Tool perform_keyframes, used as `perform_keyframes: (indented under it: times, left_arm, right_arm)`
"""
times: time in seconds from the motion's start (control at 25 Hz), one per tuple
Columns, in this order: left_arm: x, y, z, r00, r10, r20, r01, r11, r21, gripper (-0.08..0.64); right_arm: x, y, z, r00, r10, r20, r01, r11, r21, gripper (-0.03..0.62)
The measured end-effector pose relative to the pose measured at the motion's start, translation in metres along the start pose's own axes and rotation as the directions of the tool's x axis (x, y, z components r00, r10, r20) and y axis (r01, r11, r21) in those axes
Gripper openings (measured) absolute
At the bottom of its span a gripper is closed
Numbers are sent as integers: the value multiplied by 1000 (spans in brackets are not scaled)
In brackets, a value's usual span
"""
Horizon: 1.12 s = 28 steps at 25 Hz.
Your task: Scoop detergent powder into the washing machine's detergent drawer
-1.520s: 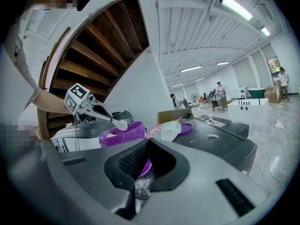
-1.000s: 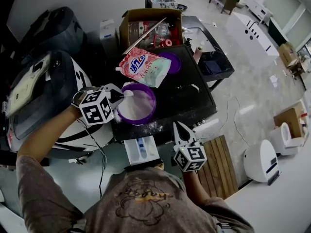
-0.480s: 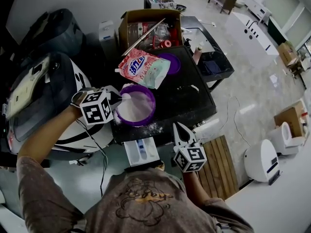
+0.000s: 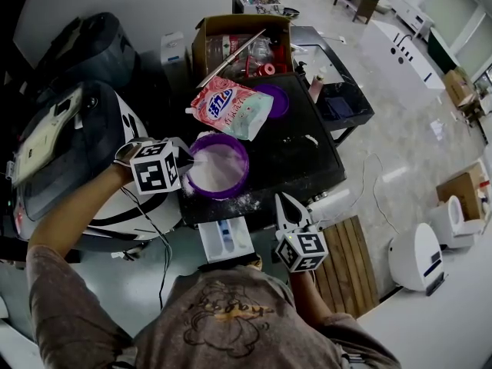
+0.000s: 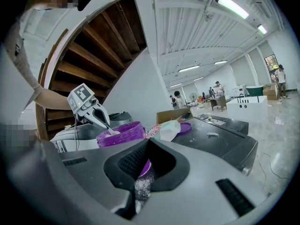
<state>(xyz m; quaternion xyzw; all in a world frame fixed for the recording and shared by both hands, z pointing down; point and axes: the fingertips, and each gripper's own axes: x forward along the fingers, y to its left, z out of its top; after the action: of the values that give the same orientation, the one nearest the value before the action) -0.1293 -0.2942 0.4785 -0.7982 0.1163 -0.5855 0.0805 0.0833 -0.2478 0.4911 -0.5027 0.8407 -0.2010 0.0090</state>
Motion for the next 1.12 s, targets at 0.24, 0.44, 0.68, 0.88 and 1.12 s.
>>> perform_keyframes:
  times: [0.24,0.44,0.68,0.88,1.12]
  left_arm:
    - [-2,-8,1,998,-59,-18,58,998,-22,23]
    - [-4,-10,0,995,-94,-21,93,995,-47,23]
    - [-6,-16,2,990,-142,-13,141,987,-74,23]
    - [-10,-22,4,981,-194,-5,192,974,-123,23]
    - [-10,-24,6,974,-226,14,226,963,-149,23]
  right_arm:
    - [-2,-2,-4,1000,5,-1,-5,1000,-6,-8]
    - [-2,-3,-4,1000,-1,-1,1,1000,-8,-8]
    - [-2,-3,-6,1000,4,2,-4,1000,-2,-8]
    - [-4,-4,-5,1000,-3,0,3,1000,-14,-8]
    - [-3,-3,-8,1000,1,3,-1,1000,-5,-8]
